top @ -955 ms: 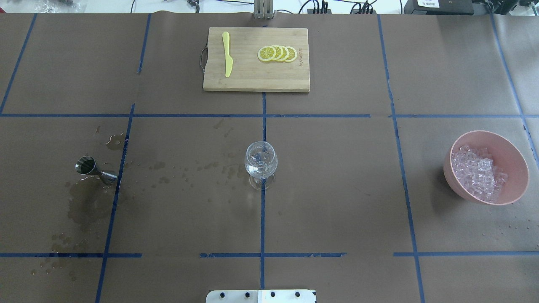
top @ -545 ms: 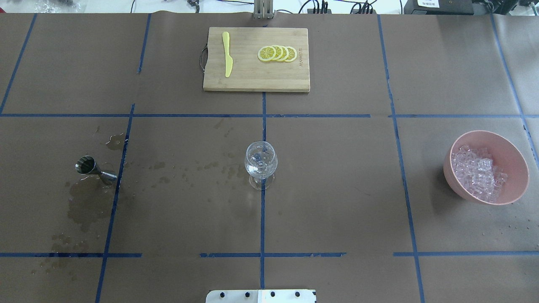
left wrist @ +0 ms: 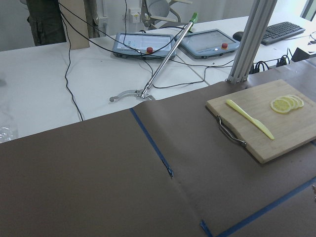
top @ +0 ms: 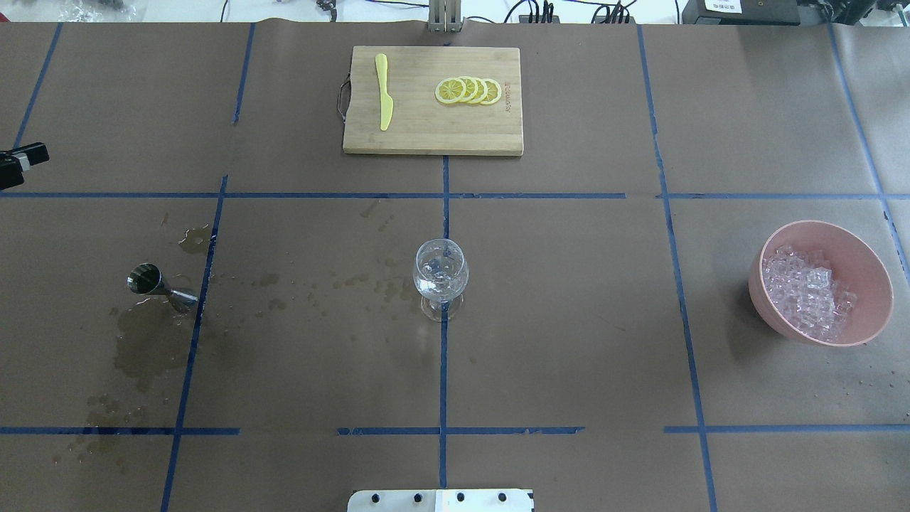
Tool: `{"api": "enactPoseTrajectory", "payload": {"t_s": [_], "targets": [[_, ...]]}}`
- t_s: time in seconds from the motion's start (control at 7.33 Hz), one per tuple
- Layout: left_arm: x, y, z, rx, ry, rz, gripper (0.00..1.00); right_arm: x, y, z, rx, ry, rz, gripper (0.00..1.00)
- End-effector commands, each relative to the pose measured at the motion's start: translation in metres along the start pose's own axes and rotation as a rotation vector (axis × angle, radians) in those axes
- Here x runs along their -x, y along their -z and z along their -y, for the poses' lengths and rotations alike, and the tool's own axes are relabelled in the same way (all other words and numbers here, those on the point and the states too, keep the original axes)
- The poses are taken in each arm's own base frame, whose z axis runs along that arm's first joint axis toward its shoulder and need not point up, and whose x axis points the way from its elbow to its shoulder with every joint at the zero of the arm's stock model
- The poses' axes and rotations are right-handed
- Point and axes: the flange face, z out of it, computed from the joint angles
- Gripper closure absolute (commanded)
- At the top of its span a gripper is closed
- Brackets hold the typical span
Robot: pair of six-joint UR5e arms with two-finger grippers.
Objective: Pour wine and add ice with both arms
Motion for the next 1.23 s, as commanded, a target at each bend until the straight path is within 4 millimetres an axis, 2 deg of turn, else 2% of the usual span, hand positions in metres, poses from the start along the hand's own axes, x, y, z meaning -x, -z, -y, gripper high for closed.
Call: {"api": "enactPoseTrajectory", "payload": {"t_s": [0.0,0.41,0.68,0.82,0.95,1.09], "targets": [[-0.046,-0.014,-0.051,-0.095,0.053,0.097,0.00,0.000,0.000,0.000,0.000,0.000,0.000,0.00],[-0.087,-0.022,-0.104,-0.146,0.098,0.142,0.00,-0.001,-0.001,-0.001,-0.008,0.006,0.000,0.00],[-0.093,-0.031,-0.158,-0.170,0.084,0.207,0.00,-0.001,-0.001,-0.001,-0.009,0.007,0.000,0.00],[-0.104,-0.030,-0.172,-0.186,0.077,0.209,0.00,-0.001,-0.001,-0.001,-0.009,0.007,0.000,0.00],[-0.127,-0.032,-0.180,-0.205,0.087,0.191,0.00,-0.001,-0.001,-0.001,-0.009,0.007,0.000,0.00],[-0.135,-0.039,-0.192,-0.212,0.079,0.195,0.00,0.000,0.000,0.000,-0.010,0.008,0.000,0.00]]}}
